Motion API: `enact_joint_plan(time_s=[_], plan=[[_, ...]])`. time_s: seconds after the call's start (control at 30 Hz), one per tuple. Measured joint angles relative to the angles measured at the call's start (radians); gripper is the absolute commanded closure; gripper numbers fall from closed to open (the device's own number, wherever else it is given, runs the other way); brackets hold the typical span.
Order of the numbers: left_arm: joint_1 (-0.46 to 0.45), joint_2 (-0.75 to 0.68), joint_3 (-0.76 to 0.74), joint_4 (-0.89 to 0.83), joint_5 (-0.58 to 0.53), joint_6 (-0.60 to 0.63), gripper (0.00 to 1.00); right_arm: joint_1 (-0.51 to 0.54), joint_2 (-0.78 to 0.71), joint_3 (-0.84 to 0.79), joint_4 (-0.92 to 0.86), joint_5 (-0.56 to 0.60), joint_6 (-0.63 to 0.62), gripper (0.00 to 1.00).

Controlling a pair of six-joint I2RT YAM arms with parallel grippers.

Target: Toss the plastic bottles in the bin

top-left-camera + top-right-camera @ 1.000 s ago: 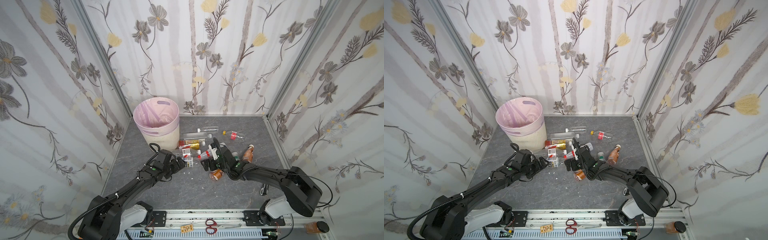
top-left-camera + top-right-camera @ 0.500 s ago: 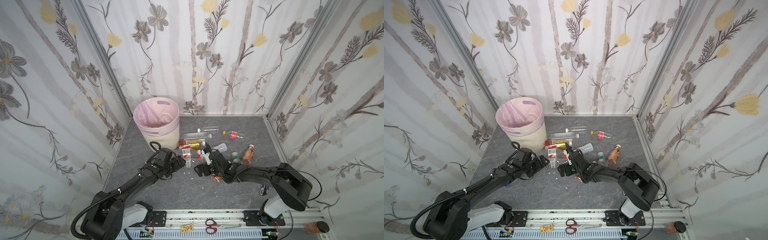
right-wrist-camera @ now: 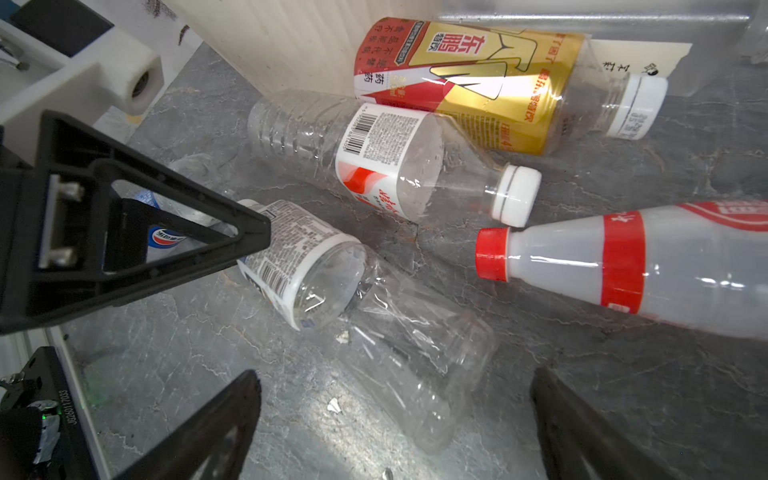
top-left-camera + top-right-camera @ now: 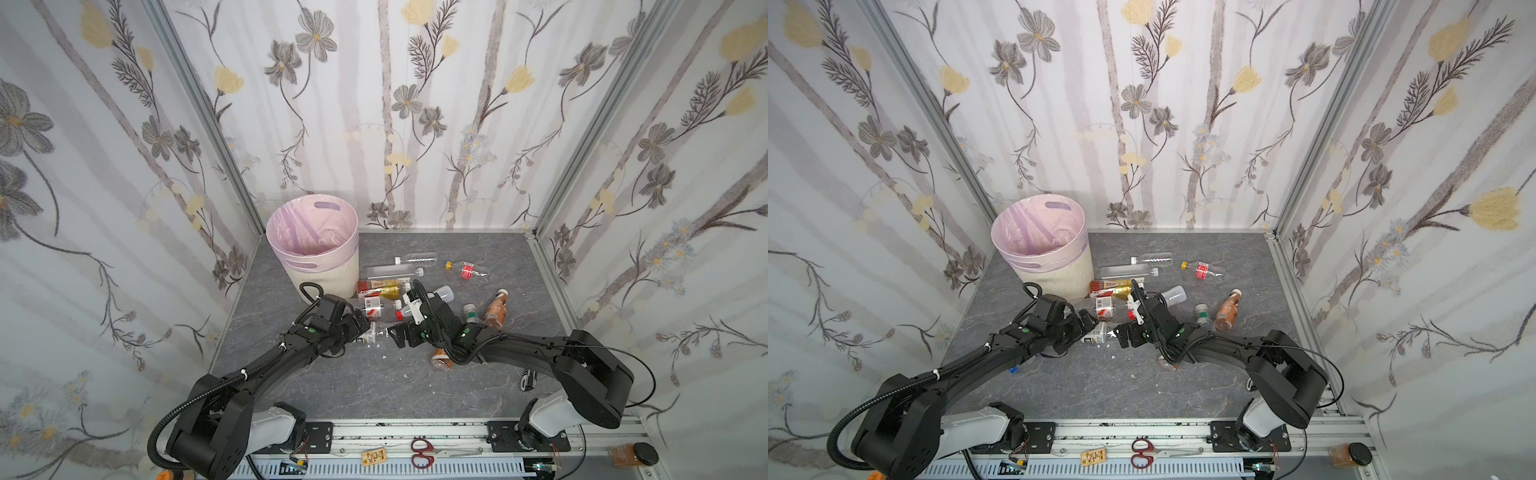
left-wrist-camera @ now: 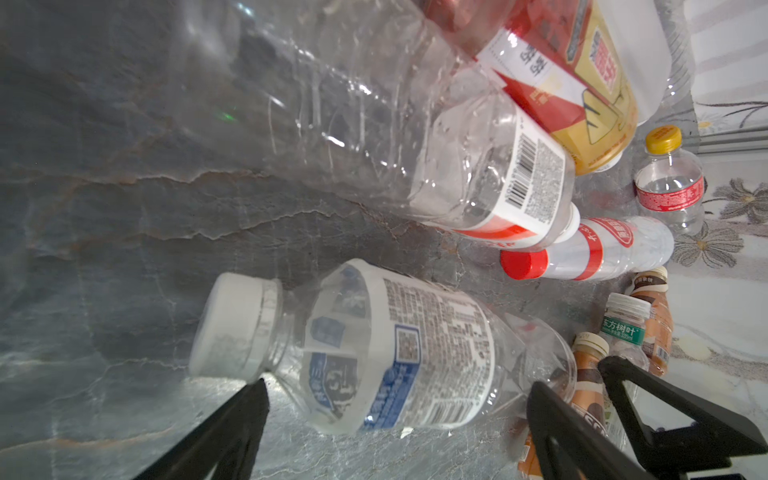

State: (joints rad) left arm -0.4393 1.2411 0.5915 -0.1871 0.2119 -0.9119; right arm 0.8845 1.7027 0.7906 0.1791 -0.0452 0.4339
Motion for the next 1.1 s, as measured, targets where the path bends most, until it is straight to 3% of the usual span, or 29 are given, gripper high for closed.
enact_joint_plan(time_s=[0.53,1.1], plan=[[0.0,0.104,0.008,0.057,-0.051,-0.031,0.0,0.001,0.013,0.0,0.0,-0.012,-0.017,0.0],[-0.011,0.137,0.024,0.1,-0.063,-0.082,0.0,0.023,0.052,-0.029,0.064,-0.129,0.037,0.0]])
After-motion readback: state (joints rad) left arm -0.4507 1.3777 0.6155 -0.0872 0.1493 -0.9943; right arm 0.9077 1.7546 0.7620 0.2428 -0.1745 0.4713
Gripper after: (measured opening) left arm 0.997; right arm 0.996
